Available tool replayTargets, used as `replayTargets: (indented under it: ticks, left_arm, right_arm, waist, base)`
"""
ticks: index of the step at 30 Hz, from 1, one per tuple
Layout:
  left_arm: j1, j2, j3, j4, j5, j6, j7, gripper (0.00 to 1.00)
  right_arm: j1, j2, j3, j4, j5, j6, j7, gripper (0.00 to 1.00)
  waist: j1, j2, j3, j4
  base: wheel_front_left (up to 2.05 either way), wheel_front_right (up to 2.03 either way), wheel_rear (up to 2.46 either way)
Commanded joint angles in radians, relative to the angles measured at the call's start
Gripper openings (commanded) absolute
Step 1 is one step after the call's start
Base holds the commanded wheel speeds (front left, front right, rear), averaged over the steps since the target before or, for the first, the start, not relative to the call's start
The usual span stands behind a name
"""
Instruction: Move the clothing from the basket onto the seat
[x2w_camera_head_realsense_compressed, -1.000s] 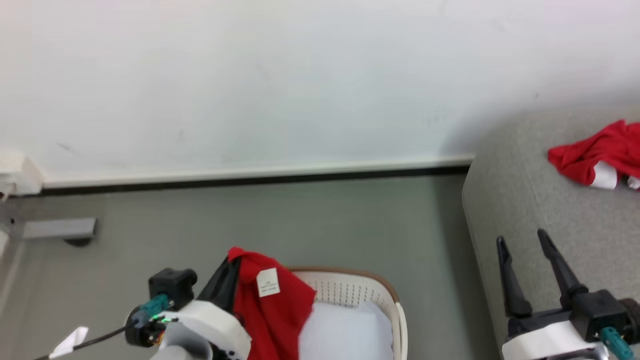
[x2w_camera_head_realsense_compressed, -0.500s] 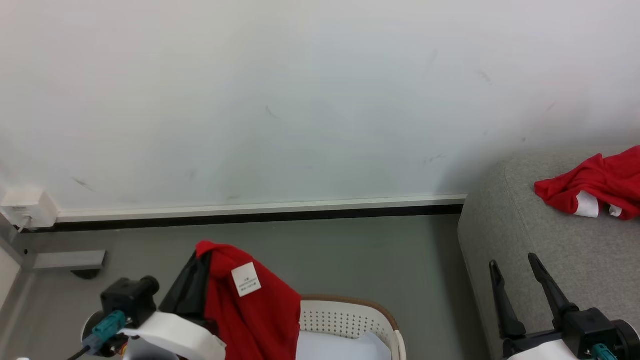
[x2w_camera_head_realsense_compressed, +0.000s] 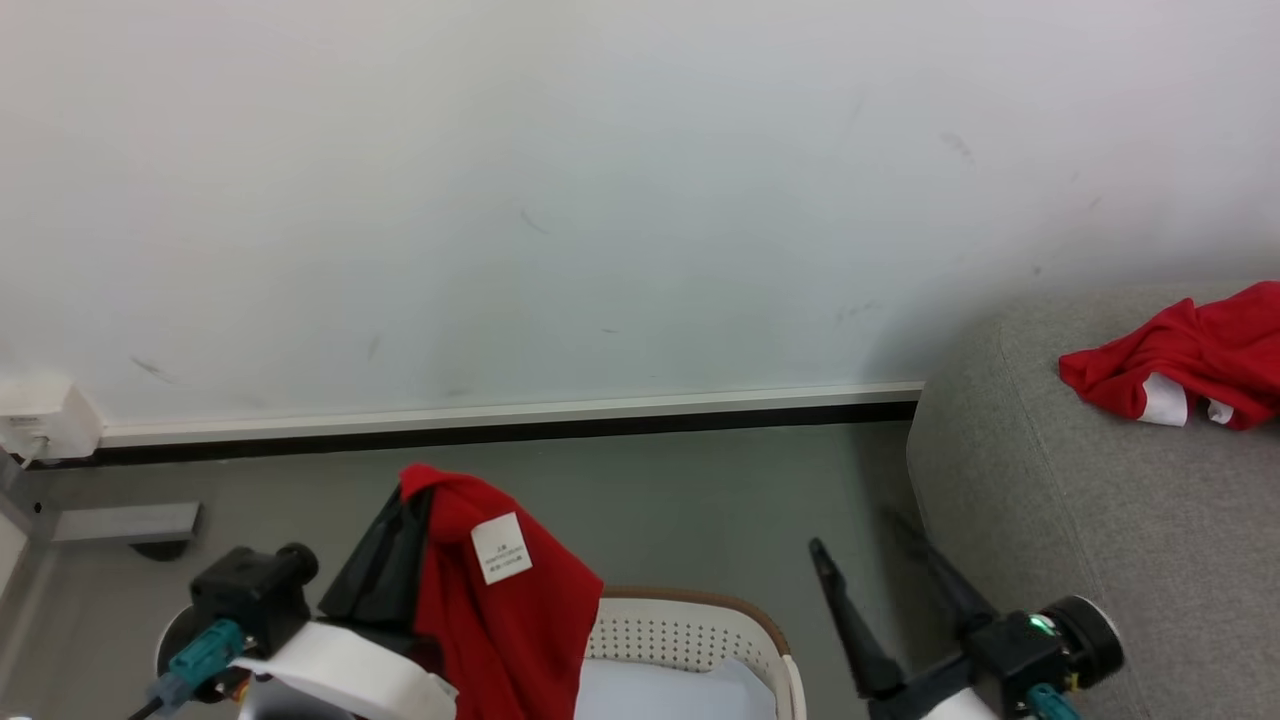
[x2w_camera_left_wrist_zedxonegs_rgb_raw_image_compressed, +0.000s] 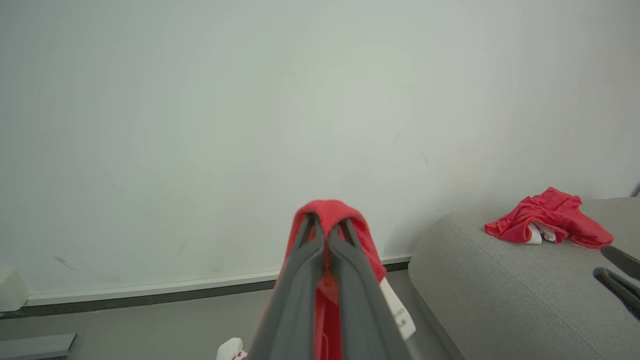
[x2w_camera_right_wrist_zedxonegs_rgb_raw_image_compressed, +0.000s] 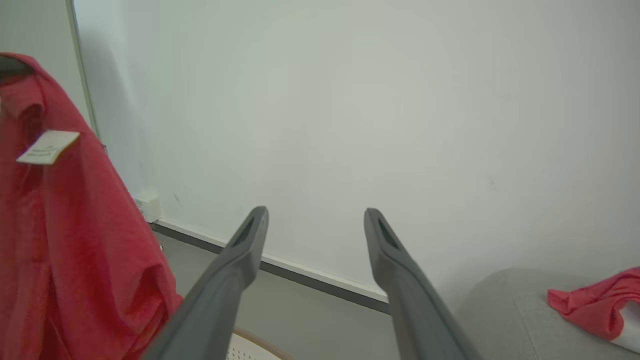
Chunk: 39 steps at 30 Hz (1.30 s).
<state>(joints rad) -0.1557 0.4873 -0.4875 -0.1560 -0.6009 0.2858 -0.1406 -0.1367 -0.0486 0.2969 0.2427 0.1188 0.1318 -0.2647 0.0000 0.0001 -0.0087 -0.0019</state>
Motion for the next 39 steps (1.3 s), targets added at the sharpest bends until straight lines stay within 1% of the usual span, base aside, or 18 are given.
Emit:
replayTargets:
  ticks: [1,5,12,16,24,27,31,35,36,37,38,39]
  left_arm:
    - [0.000,0.009,-0.001,-0.015,0.006,-0.005,0.007,0.00]
    - [-0.019,0.013,-0.023,-0.043,0.012,-0.016,0.029,0.00]
    - [-0.066,-0.002,-0.080,-0.056,0.029,-0.049,0.071,0.00]
    - [-0.098,-0.018,-0.124,-0.057,0.049,-0.073,0.093,0.00]
    - [-0.145,-0.053,-0.220,-0.076,0.067,-0.144,0.127,0.00]
    - [-0.151,-0.063,-0.239,-0.084,0.068,-0.157,0.130,0.00]
    - [-0.154,-0.069,-0.252,-0.095,0.065,-0.166,0.133,0.00]
    - [-0.158,-0.065,-0.256,-0.106,0.065,-0.170,0.132,0.00]
    - [-0.159,-0.066,-0.257,-0.110,0.064,-0.171,0.132,0.00]
    - [-0.159,-0.066,-0.258,-0.113,0.064,-0.171,0.133,0.00]
    - [-0.160,-0.066,-0.257,-0.114,0.063,-0.171,0.134,0.00]
    - [-0.161,-0.066,-0.257,-0.114,0.063,-0.170,0.134,0.00]
  right_arm:
    - [-0.030,-0.003,0.045,0.009,-0.002,-0.002,0.001,1.00]
    - [-0.107,-0.024,0.187,0.025,0.018,-0.002,0.001,1.00]
    - [-0.268,-0.089,0.480,0.055,0.123,-0.002,0.001,1.00]
    - [-0.356,-0.115,0.591,0.079,0.179,-0.002,0.001,1.00]
    - [-0.473,-0.133,0.747,0.139,0.278,-0.002,0.001,1.00]
    - [-0.493,-0.136,0.754,0.174,0.307,-0.002,0.001,1.00]
    - [-0.475,-0.129,0.723,0.231,0.328,-0.002,0.001,1.00]
    - [-0.454,-0.120,0.736,0.285,0.348,-0.002,0.001,1.00]
    - [-0.453,-0.117,0.744,0.297,0.357,-0.002,0.001,0.67]
    - [-0.454,-0.113,0.752,0.304,0.366,-0.002,0.001,0.44]
    - [-0.457,-0.109,0.760,0.308,0.379,-0.002,0.001,0.00]
    - [-0.459,-0.107,0.770,0.313,0.395,-0.002,0.001,0.00]
  waist:
    - [0.0000,-0.0001,0.001,-0.003]
    - [0.0000,-0.0001,0.000,-0.008]
    - [0.0000,-0.0001,-0.006,-0.014]
    - [0.0000,-0.0001,-0.006,-0.014]
    - [0.0000,-0.0001,-0.007,-0.011]
    - [0.0000,-0.0001,-0.009,-0.006]
    - [0.0000,-0.0001,-0.010,0.001]
    - [0.0000,-0.0001,-0.009,0.004]
    - [0.0000,-0.0001,-0.009,0.004]
    - [0.0000,-0.0001,-0.009,0.004]
    - [0.0000,-0.0001,-0.008,0.003]
    - [0.0000,-0.0001,-0.008,0.003]
  base:
    - [0.00,0.00,0.00]
    - [0.00,0.00,0.00]
    - [0.00,0.00,0.00]
    - [0.00,0.00,0.00]
    - [0.00,0.00,0.00]
    - [0.00,0.00,0.00]
    - [0.00,0.00,0.00]
    - [0.00,0.00,0.00]
    - [0.00,0.00,0.00]
    - [0.00,0.00,0.00]
    - [0.00,0.00,0.00]
    - [0.00,0.00,0.00]
